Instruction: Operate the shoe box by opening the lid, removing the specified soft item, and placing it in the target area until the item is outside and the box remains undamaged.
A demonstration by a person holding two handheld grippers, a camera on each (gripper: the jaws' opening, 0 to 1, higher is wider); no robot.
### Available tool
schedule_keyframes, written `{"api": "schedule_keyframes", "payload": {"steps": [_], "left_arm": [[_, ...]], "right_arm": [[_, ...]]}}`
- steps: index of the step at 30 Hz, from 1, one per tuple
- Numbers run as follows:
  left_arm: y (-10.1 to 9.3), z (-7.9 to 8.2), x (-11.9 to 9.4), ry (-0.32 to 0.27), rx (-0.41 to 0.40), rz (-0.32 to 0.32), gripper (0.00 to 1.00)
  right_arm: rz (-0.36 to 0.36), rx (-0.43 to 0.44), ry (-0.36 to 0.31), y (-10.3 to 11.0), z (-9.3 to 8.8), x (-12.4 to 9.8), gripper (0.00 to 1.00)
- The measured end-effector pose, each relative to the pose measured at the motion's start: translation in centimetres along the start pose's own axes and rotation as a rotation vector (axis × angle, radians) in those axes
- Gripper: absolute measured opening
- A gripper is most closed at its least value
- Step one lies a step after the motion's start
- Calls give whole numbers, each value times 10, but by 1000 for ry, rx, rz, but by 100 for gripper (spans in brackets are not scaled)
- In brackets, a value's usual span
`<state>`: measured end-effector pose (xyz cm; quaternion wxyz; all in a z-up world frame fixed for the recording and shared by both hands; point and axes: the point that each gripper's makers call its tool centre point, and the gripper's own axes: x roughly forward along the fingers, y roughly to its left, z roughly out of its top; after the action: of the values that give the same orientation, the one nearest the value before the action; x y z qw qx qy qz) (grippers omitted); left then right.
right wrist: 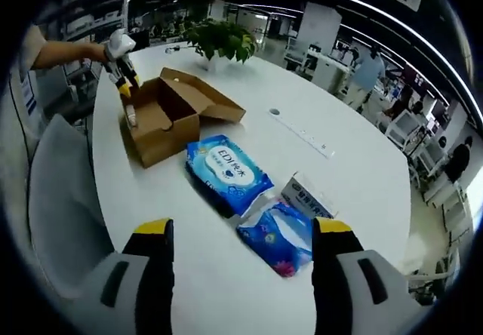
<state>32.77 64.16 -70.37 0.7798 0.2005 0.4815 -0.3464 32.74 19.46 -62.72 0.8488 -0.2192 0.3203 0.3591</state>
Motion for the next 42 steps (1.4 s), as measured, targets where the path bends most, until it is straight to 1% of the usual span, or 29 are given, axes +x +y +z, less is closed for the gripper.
{"api": "schedule_keyframes", "payload": {"steps": [3, 4, 7, 12, 14, 15, 18, 20, 22, 24, 26, 29, 31, 33, 35, 37, 42], "left_arm": [[-9, 2, 8, 29, 88, -76, 31], [-10, 1, 9, 42, 114, -91, 32], [-11, -1, 13, 84, 175, -112, 32], [-15, 0, 19, 105, 245, -162, 35], [-15, -2, 21, 121, 302, -182, 37], [-14, -3, 24, 128, 321, -188, 38], [-12, -5, 28, 147, 367, -204, 40], [-10, -7, 30, 177, 416, -217, 41], [-8, -11, 32, 211, 471, -216, 42], [-7, -15, 36, 238, 526, -233, 43], [-9, -17, 38, 253, 535, -246, 42], [-11, -20, 42, 278, 584, -277, 42], [-9, -23, 44, 310, 609, -277, 42], [-6, -30, 47, 351, 646, -282, 43], [-8, -34, 49, 363, 652, -297, 42], [-10, -34, 48, 366, 657, -323, 41], [-10, -34, 50, 380, 656, -340, 43]], "right_arm": [[10, 31, -21, 10, 2, -4, 72], [11, 35, -23, 13, 2, -5, 73], [14, 56, -45, 20, 4, -9, 75], [22, 116, -85, 33, 9, -16, 76], [19, 140, -99, 37, 10, -19, 78], [23, 167, -110, 43, 10, -22, 78], [25, 185, -113, 49, 8, -25, 78], [23, 195, -108, 53, 4, -27, 78], [23, 210, -104, 54, 2, -28, 79], [14, 224, -107, 53, 1, -29, 79], [9, 237, -115, 53, 1, -31, 80], [5, 265, -133, 54, 4, -34, 80], [-1, 271, -134, 54, 4, -34, 80], [-7, 279, -129, 53, 2, -34, 80], [-13, 283, -124, 53, 0, -33, 80], [-15, 291, -122, 53, -1, -32, 80], [-14, 303, -122, 54, 0, -27, 79]]}}
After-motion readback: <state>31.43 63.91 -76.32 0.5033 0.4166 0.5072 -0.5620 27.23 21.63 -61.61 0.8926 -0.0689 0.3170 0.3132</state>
